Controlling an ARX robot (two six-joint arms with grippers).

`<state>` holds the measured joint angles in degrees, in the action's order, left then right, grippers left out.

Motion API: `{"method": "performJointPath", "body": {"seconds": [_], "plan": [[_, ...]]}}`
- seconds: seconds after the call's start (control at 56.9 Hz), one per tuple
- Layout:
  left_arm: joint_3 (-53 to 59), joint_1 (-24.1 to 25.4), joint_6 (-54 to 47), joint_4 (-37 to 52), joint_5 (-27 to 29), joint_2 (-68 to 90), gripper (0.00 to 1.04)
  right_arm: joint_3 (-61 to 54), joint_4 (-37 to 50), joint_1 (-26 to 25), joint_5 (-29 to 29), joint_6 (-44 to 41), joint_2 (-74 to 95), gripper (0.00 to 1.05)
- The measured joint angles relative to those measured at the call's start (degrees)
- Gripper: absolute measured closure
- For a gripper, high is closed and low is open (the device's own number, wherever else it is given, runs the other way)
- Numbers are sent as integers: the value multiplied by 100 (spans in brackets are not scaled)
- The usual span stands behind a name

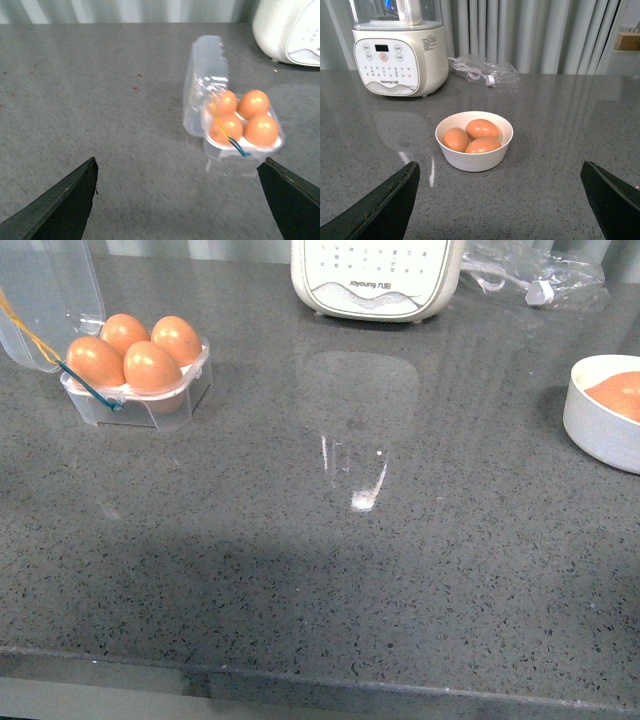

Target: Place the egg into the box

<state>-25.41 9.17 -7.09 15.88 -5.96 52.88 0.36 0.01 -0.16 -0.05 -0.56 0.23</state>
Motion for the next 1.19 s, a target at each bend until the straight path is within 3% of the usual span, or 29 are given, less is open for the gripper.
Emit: {"method": "performJointPath", "body": {"seconds": [0.246,0.439,0.738,1.195], "plan": [[-1014,407,-555,673,85,1923,7,0,0,0,-2,0,0,7],[-2271,566,-444,184,-426,3307,7,0,-2,0,0,0,0,7],[-3067,564,-468,-96,-450,3908,7,0,0,0,0,0,0,7],[-3136,103,-28,-264,-658,4013,7,0,0,0,0,0,0,7]]}}
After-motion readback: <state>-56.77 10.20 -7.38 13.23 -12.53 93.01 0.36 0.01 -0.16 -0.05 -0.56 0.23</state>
